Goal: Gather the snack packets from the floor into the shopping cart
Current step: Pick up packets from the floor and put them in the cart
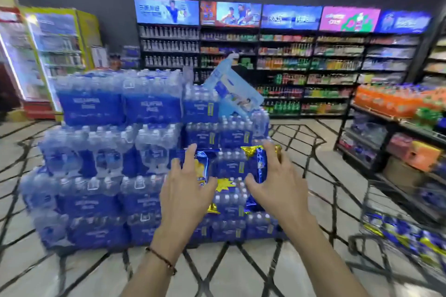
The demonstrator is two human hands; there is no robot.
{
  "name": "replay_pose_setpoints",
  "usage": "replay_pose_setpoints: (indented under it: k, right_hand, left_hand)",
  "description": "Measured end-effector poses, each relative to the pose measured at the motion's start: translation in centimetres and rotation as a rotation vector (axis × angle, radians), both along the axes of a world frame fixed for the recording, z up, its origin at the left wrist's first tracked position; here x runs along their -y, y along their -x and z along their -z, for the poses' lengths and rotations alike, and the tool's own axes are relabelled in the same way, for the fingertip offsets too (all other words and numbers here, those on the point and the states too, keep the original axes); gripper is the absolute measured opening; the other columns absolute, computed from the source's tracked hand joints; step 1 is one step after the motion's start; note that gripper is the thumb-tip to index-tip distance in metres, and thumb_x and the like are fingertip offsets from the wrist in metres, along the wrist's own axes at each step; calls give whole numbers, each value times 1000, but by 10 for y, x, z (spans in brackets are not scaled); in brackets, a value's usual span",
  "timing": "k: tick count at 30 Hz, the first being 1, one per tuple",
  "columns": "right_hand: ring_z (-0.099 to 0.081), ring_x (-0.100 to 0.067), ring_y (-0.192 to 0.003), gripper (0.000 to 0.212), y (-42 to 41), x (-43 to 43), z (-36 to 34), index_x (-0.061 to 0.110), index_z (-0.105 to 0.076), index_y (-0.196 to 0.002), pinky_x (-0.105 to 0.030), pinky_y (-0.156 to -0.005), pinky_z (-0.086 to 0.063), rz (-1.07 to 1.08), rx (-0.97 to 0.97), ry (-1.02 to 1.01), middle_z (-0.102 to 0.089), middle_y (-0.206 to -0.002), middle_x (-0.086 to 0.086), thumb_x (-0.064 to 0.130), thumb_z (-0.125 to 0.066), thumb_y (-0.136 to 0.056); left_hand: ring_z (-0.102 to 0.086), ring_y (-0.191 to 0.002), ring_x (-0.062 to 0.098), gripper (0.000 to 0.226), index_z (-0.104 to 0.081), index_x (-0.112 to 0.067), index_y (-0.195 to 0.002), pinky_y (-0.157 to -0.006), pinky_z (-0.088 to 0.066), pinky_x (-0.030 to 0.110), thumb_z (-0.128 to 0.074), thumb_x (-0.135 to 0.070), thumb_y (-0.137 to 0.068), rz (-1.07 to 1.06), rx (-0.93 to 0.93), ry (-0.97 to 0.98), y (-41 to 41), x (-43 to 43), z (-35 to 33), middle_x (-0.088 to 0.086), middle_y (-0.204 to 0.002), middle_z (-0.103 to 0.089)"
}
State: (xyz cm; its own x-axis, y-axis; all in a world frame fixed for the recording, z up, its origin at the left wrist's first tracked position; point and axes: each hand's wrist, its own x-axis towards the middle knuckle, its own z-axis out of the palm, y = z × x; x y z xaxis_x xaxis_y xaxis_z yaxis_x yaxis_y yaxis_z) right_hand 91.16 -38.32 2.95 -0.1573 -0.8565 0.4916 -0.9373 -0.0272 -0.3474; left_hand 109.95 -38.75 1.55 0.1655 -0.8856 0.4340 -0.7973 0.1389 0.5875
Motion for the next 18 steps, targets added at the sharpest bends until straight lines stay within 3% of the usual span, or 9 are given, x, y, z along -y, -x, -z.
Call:
replay_pose_setpoints:
  k: [4, 9, 14, 18]
  right_hand:
    - [-58, -27, -87, 73, 117, -6, 3, 35, -21, -143, -33, -61, -42, 163, 11, -12, -47, -122, -3, 54, -55, -81]
    - [-60, -30, -97, 77, 245, -13, 20, 35, -14, -146, -36, -65, -47, 410, 27, -48, -44, -130, -7, 59, -52, -83]
    - [-59, -28, -100, 80, 347, -9, 40, 36, -10, -148, -37, -68, -50, 619, 38, -75, -43, -130, -6, 59, -52, -84]
    - [-60, -27, -103, 81, 419, 12, 50, 35, -8, -151, -34, -66, -45, 755, 20, -105, -41, -134, -6, 58, -51, -86]
  left_hand:
    - [-57, -105, 28, 84, -16, -43, -150, -78, -51, 44, -61, -47, -80, 167, 17, -18, 120, 28, 4, 5, -131, -47]
    - [-56, -109, 32, 84, -12, -43, -151, -81, -50, 45, -60, -50, -81, 364, 63, -57, 261, 62, 12, 6, -138, -42]
    - [-49, -125, 33, 83, -15, -41, -150, -91, -49, 47, -62, -49, -82, 576, 100, -79, 388, 99, 31, 10, -151, -34]
    - [-56, -107, 30, 84, -17, -40, -149, -82, -52, 46, -65, -48, -80, 759, 96, -55, 481, 136, 43, 5, -131, -46]
